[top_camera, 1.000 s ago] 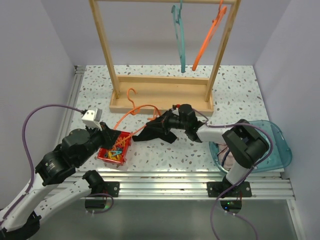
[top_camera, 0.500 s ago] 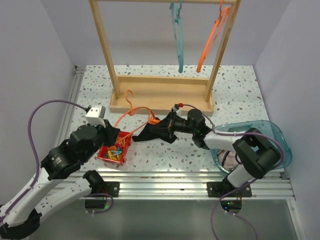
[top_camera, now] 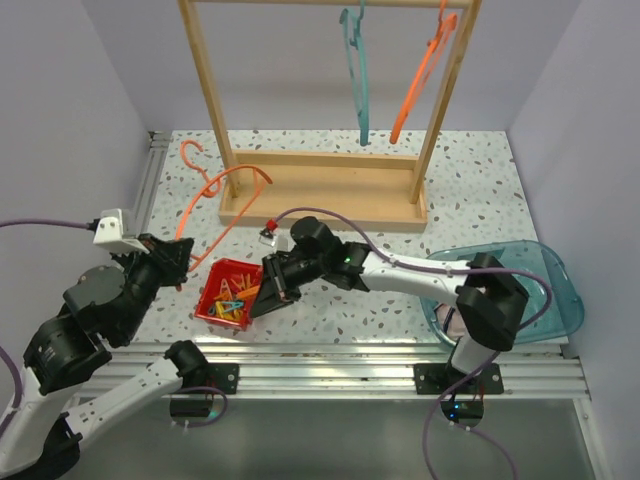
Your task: Remove the underwear clipped to the hanger
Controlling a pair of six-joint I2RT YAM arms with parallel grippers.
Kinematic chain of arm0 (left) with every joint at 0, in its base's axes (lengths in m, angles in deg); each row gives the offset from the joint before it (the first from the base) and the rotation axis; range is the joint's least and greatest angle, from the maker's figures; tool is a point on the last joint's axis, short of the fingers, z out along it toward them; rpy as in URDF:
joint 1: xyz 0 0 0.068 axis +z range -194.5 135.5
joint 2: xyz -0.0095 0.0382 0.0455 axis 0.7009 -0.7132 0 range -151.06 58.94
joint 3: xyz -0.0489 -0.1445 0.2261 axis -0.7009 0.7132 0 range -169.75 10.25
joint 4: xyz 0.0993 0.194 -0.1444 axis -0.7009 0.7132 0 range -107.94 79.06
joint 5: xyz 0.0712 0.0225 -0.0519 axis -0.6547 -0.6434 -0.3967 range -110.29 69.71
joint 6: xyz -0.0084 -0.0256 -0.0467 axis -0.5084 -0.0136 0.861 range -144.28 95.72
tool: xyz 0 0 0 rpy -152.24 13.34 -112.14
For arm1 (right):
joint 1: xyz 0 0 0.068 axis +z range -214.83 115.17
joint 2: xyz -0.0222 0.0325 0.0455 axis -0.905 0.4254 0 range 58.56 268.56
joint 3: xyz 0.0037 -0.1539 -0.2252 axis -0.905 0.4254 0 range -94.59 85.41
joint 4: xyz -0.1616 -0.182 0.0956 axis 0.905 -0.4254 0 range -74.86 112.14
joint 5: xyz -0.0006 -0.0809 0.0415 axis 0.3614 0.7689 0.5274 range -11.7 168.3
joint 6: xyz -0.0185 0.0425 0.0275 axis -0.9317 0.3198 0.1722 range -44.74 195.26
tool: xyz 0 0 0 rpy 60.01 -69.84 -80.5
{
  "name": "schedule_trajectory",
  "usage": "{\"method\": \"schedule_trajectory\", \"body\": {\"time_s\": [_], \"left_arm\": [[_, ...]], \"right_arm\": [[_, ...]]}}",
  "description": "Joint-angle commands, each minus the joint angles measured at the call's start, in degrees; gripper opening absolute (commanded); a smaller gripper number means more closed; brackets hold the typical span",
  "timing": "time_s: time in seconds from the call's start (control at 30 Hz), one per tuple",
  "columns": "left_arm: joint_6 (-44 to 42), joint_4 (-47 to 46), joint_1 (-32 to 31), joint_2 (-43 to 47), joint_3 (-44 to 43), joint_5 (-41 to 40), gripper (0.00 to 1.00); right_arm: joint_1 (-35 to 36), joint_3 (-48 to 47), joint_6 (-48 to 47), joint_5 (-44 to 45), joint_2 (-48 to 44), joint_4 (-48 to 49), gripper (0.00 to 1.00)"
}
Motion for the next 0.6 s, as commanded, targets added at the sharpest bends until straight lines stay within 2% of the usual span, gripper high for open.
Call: {"method": "schedule_trajectory", "body": {"time_s": [0.0, 0.1, 0.23, 0.27, 0.33, 0.37, 0.43, 0.47, 0.57], "left_arm": [[2.28, 5.14, 0.08, 0.7, -2.42, -8.94, 0.0], [3.78, 7.78, 0.08, 1.31, -2.86, -11.5, 0.0], [3.43, 7.52, 0.08, 1.67, -2.95, -11.5, 0.0], [3.17, 7.43, 0.08, 1.75, -3.03, -11.15, 0.0], [2.21, 6.65, 0.08, 1.58, -3.21, -10.62, 0.0], [1.68, 6.12, 0.08, 1.58, -3.21, -9.75, 0.0], [0.36, 5.24, 0.08, 0.97, -3.39, -9.13, 0.0], [-0.51, 4.89, 0.08, 0.7, -3.56, -8.69, 0.0], [-1.57, 3.92, 0.08, -0.79, -4.18, -8.78, 0.0]], "right_arm": [[2.49, -8.02, -5.38, 2.53, 7.37, -8.35, 0.0], [3.72, -14.96, -5.64, 5.77, 13.26, -10.37, 0.0], [3.99, -22.52, -5.73, 11.39, 18.81, -11.34, 0.16], [3.9, -23.32, -5.82, 12.54, 19.26, -12.48, 0.33], [3.99, -24.64, -6.6, 15.0, 19.79, -13.71, 0.47], [3.9, -25.52, -6.87, 17.1, 19.62, -15.29, 0.58], [3.9, -25.18, -7.22, 18.79, 18.83, -16.18, 0.67], [3.82, -24.74, -7.31, 19.58, 17.87, -15.92, 0.75], [3.73, -21.76, -6.87, 18.97, 15.59, -14.35, 0.83]]}}
